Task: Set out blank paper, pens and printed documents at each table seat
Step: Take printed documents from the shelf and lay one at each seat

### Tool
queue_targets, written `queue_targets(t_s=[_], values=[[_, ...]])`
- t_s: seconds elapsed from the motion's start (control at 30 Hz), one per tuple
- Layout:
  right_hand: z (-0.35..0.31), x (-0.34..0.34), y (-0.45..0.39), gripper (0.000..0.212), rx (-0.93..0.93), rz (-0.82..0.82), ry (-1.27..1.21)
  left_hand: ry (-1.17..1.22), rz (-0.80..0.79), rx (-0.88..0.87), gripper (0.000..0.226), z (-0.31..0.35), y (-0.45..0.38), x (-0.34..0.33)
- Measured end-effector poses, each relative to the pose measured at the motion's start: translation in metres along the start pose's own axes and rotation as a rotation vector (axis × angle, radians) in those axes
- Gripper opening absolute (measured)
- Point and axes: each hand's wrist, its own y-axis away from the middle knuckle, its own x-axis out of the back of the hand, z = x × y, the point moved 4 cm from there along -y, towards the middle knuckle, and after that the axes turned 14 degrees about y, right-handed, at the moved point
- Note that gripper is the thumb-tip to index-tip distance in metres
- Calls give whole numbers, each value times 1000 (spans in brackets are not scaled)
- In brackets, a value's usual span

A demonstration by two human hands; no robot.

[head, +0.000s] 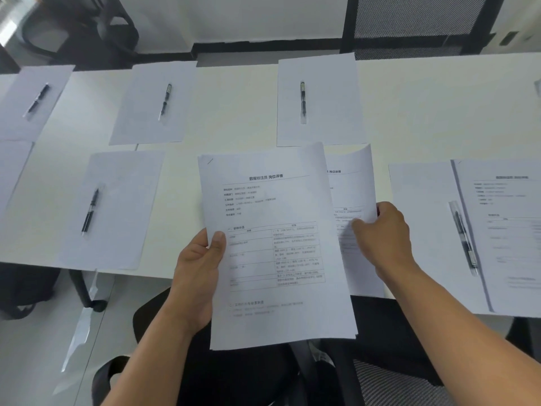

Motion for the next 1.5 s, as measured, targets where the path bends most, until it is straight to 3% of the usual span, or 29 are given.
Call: queue_targets(t_s=[0.1,0.3,0.4,0.47,0.67,0.8,0.83,1.2,1.5], values=[[-2,4,5,19,1,-26,-4,-2,-15,1,27,0,4,-5],[-8,21,20,56,-27,-28,50,-18,-20,-11,28,7,12,-9],[-17,33,31,32,14,5,-118,-16,-21,-21,28,14,19,-9],[-27,38,43,26,33,-75,-311,-12,-20,-35,29,20,26,-8],[-73,36,93,68,212,-474,-465,6,-12,-78,29,40,47,-1],[-96,36,123,22,240,-559,-506,20,14,-116,30,53,67,9],[-100,37,128,18,237,-548,-503,18,21,-124,30,55,70,10],[-135,43,182,16,364,-428,-387,-82,112,-268,29,82,138,37],[-176,38,278,17,508,-433,-347,-63,221,-408,22,111,231,107]])
